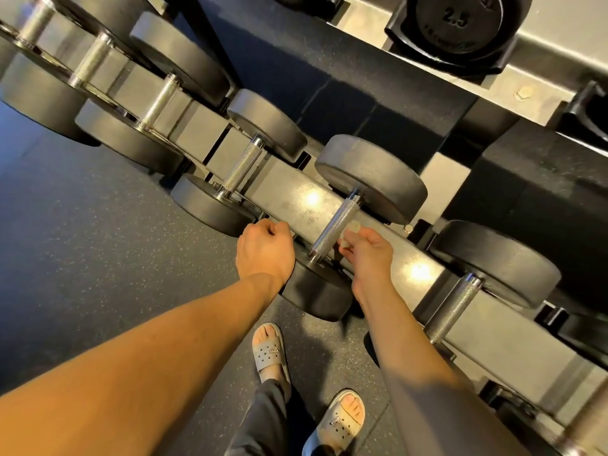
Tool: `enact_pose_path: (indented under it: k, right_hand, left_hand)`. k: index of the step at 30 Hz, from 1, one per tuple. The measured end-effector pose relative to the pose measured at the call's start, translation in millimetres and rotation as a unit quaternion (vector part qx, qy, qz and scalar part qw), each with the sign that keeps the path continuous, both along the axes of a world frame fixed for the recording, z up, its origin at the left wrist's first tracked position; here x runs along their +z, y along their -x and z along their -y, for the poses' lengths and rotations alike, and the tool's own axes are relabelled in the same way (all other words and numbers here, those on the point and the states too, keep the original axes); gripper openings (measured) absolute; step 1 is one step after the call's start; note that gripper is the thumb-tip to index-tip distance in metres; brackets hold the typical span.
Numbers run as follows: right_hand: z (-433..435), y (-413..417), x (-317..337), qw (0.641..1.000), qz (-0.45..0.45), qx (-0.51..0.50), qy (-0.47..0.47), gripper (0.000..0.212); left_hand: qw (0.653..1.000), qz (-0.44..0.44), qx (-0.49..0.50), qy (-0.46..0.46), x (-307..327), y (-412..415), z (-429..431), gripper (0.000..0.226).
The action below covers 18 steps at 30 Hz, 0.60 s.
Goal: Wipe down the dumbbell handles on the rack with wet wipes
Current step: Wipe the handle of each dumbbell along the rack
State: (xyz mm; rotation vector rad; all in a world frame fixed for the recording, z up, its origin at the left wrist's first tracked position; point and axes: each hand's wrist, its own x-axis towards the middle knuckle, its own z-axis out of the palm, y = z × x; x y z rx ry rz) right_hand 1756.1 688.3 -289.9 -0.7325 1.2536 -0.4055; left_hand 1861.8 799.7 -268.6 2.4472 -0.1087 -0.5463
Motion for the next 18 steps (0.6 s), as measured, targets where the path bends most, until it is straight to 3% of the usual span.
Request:
enact_pose_path:
  k: [3, 7, 9, 11, 13, 15, 18]
  right_hand:
    - [-6.5, 6.6, -6.4, 0.988, -0.073, 0.121, 0.065, 0.02]
    - [-7.3, 5.4, -7.1, 0.951, -0.142, 0.266, 0.072, 0.02]
    - [4.4, 0.3, -6.2, 0.972, -0.129, 0.19, 0.041, 0.017]
    - [17.6, -4.9, -7.6, 0.997, -0.061, 0.039, -0.033, 0.021]
    - [21.5, -10.1, -11.4, 0.999, -0.015, -0.028, -0.043, 0.02]
    - [11.5, -13.1, -11.7, 0.999, -0.045, 0.012, -0.011, 0.014]
    - [-8.2, -2.7, -8.7, 0.972, -0.15, 0.163, 0.079, 0.018]
  left_hand:
    - [1.0, 0.0, 0.0, 0.0, -0.6, -0.8, -0.9, 0.035]
    - [1.0, 0.005, -0.005, 0.0, -0.5, -0.3, -0.8, 0.035]
    - [1.0, 0.007, -0.006, -0.005, 0.8, 0.1, -0.4, 0.034]
    - [1.0, 0.007, -0.005, -0.005, 1.1, 0.1, -0.6, 0.034]
    - [1.0, 0.006, -0.002, -0.003, 2.1, 0.6, -0.2, 0.034]
    - [1.0, 0.006, -0.001, -0.003, 1.6, 0.2, 0.4, 0.035]
    - [1.0, 0.0, 0.001, 0.003, 0.1, -0.4, -0.4, 0.036]
